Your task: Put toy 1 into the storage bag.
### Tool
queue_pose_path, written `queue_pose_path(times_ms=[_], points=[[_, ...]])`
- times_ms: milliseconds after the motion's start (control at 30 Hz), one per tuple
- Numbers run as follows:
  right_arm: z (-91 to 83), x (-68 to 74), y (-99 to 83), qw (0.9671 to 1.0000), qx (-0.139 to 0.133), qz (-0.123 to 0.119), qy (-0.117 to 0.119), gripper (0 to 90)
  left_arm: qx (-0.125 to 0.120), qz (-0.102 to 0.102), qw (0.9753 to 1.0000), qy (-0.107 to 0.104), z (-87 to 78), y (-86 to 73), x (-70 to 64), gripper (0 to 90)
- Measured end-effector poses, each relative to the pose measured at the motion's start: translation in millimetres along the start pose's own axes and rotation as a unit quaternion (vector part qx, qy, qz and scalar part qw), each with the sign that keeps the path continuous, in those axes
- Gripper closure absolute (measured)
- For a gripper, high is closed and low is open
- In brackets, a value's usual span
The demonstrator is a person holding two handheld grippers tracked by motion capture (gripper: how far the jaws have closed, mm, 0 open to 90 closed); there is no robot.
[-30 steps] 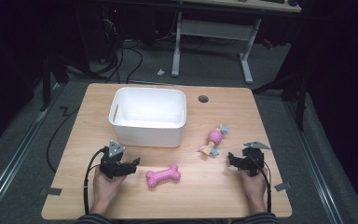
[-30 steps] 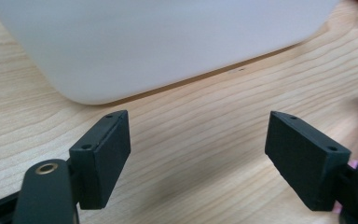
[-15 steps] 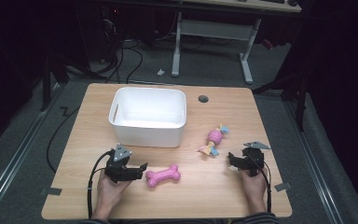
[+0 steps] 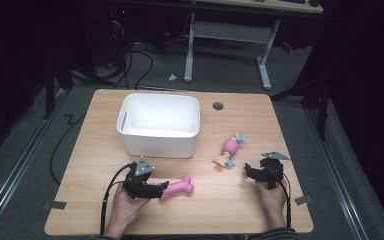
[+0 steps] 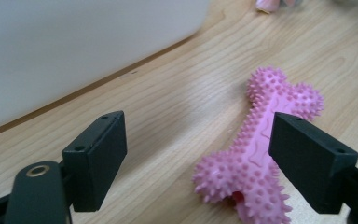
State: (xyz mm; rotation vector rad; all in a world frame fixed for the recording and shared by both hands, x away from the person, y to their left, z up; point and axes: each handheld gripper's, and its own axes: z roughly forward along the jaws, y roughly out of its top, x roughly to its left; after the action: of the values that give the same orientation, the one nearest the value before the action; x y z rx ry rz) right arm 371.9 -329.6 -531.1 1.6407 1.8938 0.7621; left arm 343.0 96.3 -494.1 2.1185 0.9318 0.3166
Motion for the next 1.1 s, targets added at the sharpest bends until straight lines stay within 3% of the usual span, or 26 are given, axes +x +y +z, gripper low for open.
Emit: queue_pose_path(times_ms=[400,533,1100], points=[[0.0,0.0,0.0,1.0,0.0,0.0,0.0,15.6,0.018,0.026,0.9993,-0.021,9.9,5.0,-12.9,26.2],[0.1,0.0,-0.1,1.0,-0.001,0.0,0.001,15.6,0.031,0.041,0.9982,-0.029,15.6,7.4,-18.8,27.8],[0.0,0.1,-0.1,1.0,-0.001,0.0,0.001,15.8,0.067,0.068,0.9943,-0.048,32.2,9.4,-30.1,34.8]])
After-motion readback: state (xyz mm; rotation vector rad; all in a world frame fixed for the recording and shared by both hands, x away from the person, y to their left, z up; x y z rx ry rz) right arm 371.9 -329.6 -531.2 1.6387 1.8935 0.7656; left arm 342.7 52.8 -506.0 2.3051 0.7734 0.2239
